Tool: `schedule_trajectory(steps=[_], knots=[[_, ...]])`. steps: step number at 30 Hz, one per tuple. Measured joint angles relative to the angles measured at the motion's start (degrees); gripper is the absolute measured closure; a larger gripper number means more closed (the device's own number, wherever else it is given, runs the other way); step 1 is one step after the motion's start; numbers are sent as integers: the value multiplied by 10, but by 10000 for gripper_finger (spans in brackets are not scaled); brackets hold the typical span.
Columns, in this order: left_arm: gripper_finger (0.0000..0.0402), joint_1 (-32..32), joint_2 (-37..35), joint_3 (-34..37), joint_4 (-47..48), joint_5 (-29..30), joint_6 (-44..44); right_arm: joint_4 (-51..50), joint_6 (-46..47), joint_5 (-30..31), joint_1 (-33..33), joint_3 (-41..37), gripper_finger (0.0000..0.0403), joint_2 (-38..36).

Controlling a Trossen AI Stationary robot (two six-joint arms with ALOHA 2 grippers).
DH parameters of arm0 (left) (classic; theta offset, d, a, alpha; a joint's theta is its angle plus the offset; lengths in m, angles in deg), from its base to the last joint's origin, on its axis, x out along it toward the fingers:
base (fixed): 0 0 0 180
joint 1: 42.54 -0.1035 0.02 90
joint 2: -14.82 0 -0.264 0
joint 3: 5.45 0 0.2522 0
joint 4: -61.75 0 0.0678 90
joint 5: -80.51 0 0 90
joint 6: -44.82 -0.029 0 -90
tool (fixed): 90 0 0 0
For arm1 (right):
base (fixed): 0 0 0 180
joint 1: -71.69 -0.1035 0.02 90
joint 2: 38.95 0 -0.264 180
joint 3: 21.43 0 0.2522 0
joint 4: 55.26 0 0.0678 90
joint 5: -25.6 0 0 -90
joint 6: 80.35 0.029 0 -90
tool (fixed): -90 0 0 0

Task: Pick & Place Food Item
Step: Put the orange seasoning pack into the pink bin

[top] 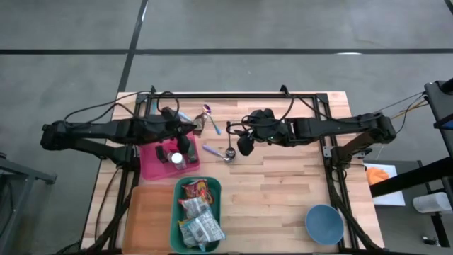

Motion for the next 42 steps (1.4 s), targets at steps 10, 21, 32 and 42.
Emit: schedule_trajectory(steps=[10,21,32,42], knots=[[401,3,0,-122,359,-20,225,-28,22,0,0,0,170,-5],[401,12,2,-167,631,-78,493,-27,35,0,0,0,170,-2],[401,12,2,-75,655,-84,607,-27,37,-2,0,-1,170,-1],[401,12,2,-7,633,-37,679,-26,37,-2,0,-1,170,-1]])
